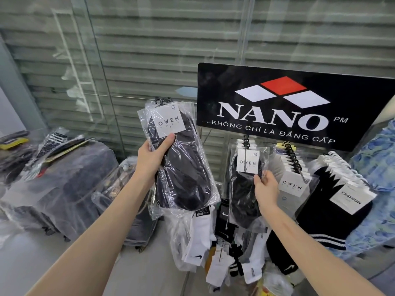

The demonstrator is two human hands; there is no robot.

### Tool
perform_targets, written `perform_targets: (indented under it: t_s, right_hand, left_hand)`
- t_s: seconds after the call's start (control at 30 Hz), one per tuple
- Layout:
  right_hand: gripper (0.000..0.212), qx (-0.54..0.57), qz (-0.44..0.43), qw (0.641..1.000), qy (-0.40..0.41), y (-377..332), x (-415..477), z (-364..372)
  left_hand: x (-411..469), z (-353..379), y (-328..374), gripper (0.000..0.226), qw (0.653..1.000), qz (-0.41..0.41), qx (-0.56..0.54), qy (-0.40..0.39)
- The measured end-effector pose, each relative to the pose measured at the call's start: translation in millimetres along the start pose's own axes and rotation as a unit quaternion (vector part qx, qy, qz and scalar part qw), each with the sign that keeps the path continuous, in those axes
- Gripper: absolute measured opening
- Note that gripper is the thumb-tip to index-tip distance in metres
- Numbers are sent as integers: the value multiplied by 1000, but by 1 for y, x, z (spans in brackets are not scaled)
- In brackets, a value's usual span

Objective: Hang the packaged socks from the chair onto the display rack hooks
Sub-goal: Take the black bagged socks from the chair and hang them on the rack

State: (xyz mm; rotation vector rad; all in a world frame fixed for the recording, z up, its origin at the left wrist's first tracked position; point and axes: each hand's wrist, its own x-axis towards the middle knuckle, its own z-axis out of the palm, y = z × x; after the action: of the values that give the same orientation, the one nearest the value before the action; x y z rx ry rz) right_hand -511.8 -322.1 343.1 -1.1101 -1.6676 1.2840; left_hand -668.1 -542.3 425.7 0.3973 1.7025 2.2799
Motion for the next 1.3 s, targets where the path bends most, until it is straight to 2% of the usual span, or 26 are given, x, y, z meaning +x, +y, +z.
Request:
perform_targets:
  t_s: [0.07, 0.13, 0.23, 0.3, 0.37, 0.43, 0.5, 0.53, 0.6, 0.67, 0.7, 0.73, 0.8, 0.87, 0.9, 1.0, 1.1, 1.2, 1.3]
  right_hand:
    - [9, -27, -8, 1000, -7, -2, 0, 0]
    - [6, -66, -9, 998, -22, -3, 3, 1]
    - [22, -116, 4, 993, -10, -5, 9, 4]
    - [24, -139, 18, 990, -7, -8, 11, 5]
    - [35, -150, 66, 985, -57, -11, 14, 6]
    - [55, -132, 140, 972, -135, -20, 17, 7]
    - [61, -117, 169, 963, -173, -35, 20, 4]
    - [59, -115, 151, 967, -168, -46, 20, 1]
    - [50, -113, 53, 987, -102, -70, 17, -7]
    - [35, -67, -105, 992, -10, -99, 1, -15]
    - [28, -39, -182, 982, 4, -113, -9, -16]
    - [23, -22, -244, 969, -18, -127, -22, -16]
    - [28, -20, -302, 943, -136, -147, -48, -9]
    - [51, -53, -296, 922, -242, -154, -69, 3]
    - [60, -79, -298, 917, -254, -154, -76, 10]
    - [69, -107, -300, 927, -196, -148, -82, 26]
    - [58, -77, -229, 948, -208, -145, -75, 29]
    - [30, -45, -207, 950, -227, -142, -70, 28]
    - [20, 13, -158, 955, -252, -142, -64, 23]
  left_hand:
    - [0, 0, 0, 43, 1000, 2, -1, -2]
    - [0, 0, 0, 44, 1000, 3, 2, -3]
    - [0, 1, -1, 38, 1000, 1, -9, -5]
    - [-1, 2, 0, 35, 1000, -1, -16, -7]
    - [-2, 2, 0, 36, 1000, -3, -20, -6]
    - [-3, 3, 1, 38, 1000, -5, -20, -7]
    - [-4, 4, 3, 41, 1000, -8, -20, -12]
    - [-5, 5, 3, 41, 1000, -9, -25, -14]
    - [-8, 7, 4, 40, 999, -10, -40, -17]
    - [-9, 9, 4, 41, 999, -6, -44, -14]
    - [-10, 10, 4, 41, 999, -5, -46, -11]
    - [-12, 11, 4, 40, 999, -5, -54, -9]
    - [-15, 13, 1, 34, 998, -5, -69, -8]
    - [-19, 18, -1, 27, 997, -5, -73, -16]
    - [-21, 20, -3, 23, 997, -7, -75, -22]
    - [-25, 24, -6, 23, 995, -16, -93, -37]
    - [-26, 22, -6, 46, 997, -6, -64, -51]
    - [-26, 19, -6, 70, 997, -14, -35, -70]
    - [-24, 15, -8, 70, 997, -20, -21, -68]
